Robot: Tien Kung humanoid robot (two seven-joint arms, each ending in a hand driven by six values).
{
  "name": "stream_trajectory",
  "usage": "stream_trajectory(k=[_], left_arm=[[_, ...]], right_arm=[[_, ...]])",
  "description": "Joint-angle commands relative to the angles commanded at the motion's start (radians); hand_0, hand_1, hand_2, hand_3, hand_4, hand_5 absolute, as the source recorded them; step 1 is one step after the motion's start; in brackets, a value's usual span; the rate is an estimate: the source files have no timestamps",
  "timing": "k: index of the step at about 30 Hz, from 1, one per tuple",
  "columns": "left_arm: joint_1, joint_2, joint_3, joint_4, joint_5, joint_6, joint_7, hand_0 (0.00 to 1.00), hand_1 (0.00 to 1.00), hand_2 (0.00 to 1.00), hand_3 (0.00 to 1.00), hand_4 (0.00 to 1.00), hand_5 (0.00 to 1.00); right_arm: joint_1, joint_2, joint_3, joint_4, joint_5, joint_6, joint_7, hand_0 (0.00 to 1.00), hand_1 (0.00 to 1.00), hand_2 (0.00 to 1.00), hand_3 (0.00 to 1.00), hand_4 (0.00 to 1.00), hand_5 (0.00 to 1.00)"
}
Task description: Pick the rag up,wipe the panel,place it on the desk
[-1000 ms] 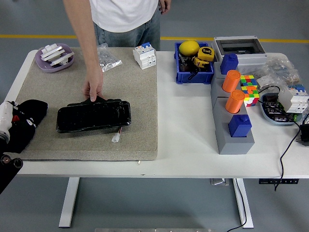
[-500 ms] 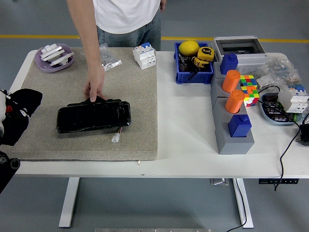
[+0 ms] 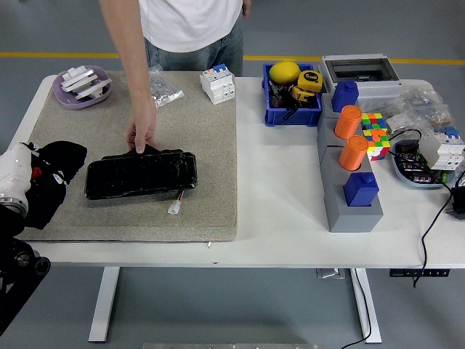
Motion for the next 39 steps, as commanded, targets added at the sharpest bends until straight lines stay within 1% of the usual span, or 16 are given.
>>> stream_trajectory(k=[4, 7, 15, 19, 21, 23, 27, 29, 33, 39], left_arm=[[0.005, -0.011, 0.037, -0.015, 0.006, -0.002, 0.000, 0.192, 0.184, 0.530, 0.505, 0.211, 0.002], [0.006, -0.016, 0.068, -0.021, 0.003, 0.008, 0.000, 0.192, 0.184, 0.530, 0.505, 0.211, 0.002], [-0.010, -0.021, 0.131, -0.043, 0.003, 0.030, 0.000, 0.193, 0.185, 0.533, 0.512, 0.221, 0.002], [-0.037, -0.022, 0.175, -0.037, -0.004, 0.035, 0.000, 0.193, 0.185, 0.533, 0.512, 0.221, 0.002], [-0.053, -0.026, 0.197, -0.030, -0.007, 0.035, 0.000, 0.190, 0.184, 0.532, 0.513, 0.220, 0.002], [-0.069, -0.032, 0.217, -0.023, -0.011, 0.033, 0.000, 0.190, 0.184, 0.532, 0.513, 0.220, 0.002], [-0.100, -0.037, 0.257, -0.023, -0.016, 0.035, 0.000, 0.191, 0.182, 0.531, 0.513, 0.217, 0.002], [-0.122, -0.041, 0.286, -0.019, -0.023, 0.033, 0.000, 0.191, 0.182, 0.531, 0.513, 0.217, 0.002], [-0.150, -0.046, 0.337, -0.017, -0.032, 0.034, 0.000, 0.190, 0.180, 0.531, 0.512, 0.214, 0.002], [-0.188, -0.063, 0.406, -0.012, -0.047, 0.032, 0.000, 0.189, 0.179, 0.531, 0.512, 0.210, 0.002]], right_arm=[[-0.002, -0.001, -0.003, 0.000, 0.003, 0.001, 0.001, 0.710, 0.495, 0.631, 0.618, 0.998, 0.556], [-0.002, -0.001, 0.016, 0.000, -0.014, -0.001, -0.004, 0.710, 0.495, 0.631, 0.618, 0.998, 0.556], [-0.004, -0.001, 0.026, 0.000, -0.024, -0.001, -0.007, 0.710, 0.494, 0.631, 0.618, 0.998, 0.557], [-0.003, -0.001, 0.023, 0.000, -0.022, -0.001, -0.007, 0.710, 0.494, 0.631, 0.618, 0.998, 0.557], [-0.002, -0.002, 0.012, 0.000, -0.013, 0.000, -0.006, 0.710, 0.494, 0.631, 0.618, 0.998, 0.557], [-0.002, -0.001, 0.021, 0.000, -0.021, -0.001, -0.009, 0.710, 0.494, 0.631, 0.618, 0.998, 0.557], [0.000, -0.003, 0.016, 0.000, -0.016, -0.001, -0.010, 0.710, 0.494, 0.631, 0.618, 0.998, 0.557], [0.001, -0.004, 0.007, 0.000, -0.008, 0.000, -0.009, 0.710, 0.494, 0.631, 0.618, 0.998, 0.557], [0.003, -0.005, -0.003, 0.000, 0.000, 0.001, -0.008, 0.709, 0.494, 0.631, 0.618, 0.998, 0.556], [0.005, -0.005, -0.014, 0.000, 0.007, 0.002, -0.008, 0.710, 0.495, 0.632, 0.618, 0.998, 0.556]])
